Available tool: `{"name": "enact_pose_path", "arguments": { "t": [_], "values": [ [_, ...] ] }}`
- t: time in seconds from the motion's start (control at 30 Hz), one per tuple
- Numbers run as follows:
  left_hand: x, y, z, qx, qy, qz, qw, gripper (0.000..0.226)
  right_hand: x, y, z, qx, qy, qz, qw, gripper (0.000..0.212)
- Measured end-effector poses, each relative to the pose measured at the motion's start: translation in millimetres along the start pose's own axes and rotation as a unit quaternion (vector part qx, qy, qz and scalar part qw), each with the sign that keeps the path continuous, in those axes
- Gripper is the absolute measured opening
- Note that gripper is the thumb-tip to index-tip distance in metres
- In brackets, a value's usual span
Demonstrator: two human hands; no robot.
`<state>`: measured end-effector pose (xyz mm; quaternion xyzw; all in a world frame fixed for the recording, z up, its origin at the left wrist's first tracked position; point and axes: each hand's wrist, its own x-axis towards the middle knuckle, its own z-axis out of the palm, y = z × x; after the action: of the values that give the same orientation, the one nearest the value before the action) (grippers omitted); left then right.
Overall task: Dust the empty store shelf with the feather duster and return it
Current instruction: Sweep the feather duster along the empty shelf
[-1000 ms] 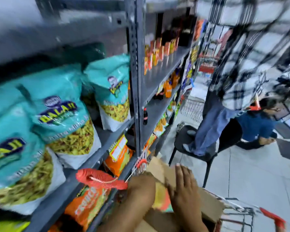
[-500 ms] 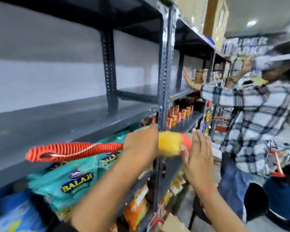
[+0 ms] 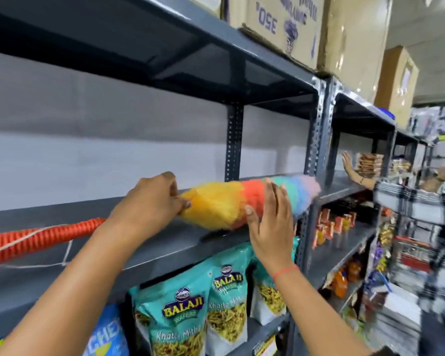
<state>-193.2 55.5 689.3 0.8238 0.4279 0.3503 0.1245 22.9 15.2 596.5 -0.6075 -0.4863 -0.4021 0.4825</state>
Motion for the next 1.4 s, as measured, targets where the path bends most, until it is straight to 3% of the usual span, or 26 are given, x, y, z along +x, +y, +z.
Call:
{"name": "enact_pose_path", "arguments": {
  "t": [0.17, 0.3, 0.4, 0.47, 0.57, 0.67, 0.8, 0.87, 1.03, 1.17, 1.3, 1.4],
  "values": [
    [2, -33, -16, -0.001, 0.036, -0.034, 0.999, 0.021, -2, -9, 27, 0.073, 0.021, 0.01, 0.997, 0.064],
    [10, -43, -3, -0.029, -0.091, 0.002, 0.995, 0.022, 7, -13, 47, 0.13, 0.017, 0.015, 0.991, 0.069],
    [19, -52, 6, 0.061, -0.145, 0.008, 0.987, 0.027, 11, -11, 58, 0.152, 0.005, 0.021, 0.988, 0.072],
    [28, -54, 8, 0.13, -0.125, -0.009, 0.984, 0.019, 7, -6, 69, 0.141, -0.021, 0.013, 0.99, 0.074],
    [41, -49, 12, 0.155, -0.02, -0.035, 0.987, 0.006, -7, 3, 85, 0.109, -0.061, 0.02, 0.992, 0.072],
    [41, -41, 21, 0.179, 0.032, -0.031, 0.983, 0.018, -11, 7, 87, 0.113, -0.055, 0.04, 0.991, 0.069],
    [39, -41, 32, 0.159, -0.046, 0.014, 0.986, 0.019, -9, 7, 87, 0.114, -0.037, 0.015, 0.993, 0.068],
    [44, -40, 36, 0.178, -0.094, -0.003, 0.98, 0.018, -9, 7, 88, 0.13, -0.027, 0.024, 0.991, 0.069],
    [64, -38, 48, 0.192, 0.001, -0.067, 0.979, 0.022, -10, 7, 87, 0.146, -0.019, 0.022, 0.989, 0.067],
    [63, -32, 50, 0.059, 0.002, -0.052, 0.997, 0.021, -11, 9, 88, 0.148, -0.013, 0.014, 0.989, 0.067],
    [64, -35, 43, 0.135, -0.073, -0.057, 0.986, 0.023, -12, 8, 89, 0.158, -0.007, 0.017, 0.987, 0.068],
    [72, -38, 36, 0.185, -0.018, -0.09, 0.978, 0.024, -11, 7, 89, 0.159, -0.008, 0.021, 0.987, 0.067]
  ]
}}
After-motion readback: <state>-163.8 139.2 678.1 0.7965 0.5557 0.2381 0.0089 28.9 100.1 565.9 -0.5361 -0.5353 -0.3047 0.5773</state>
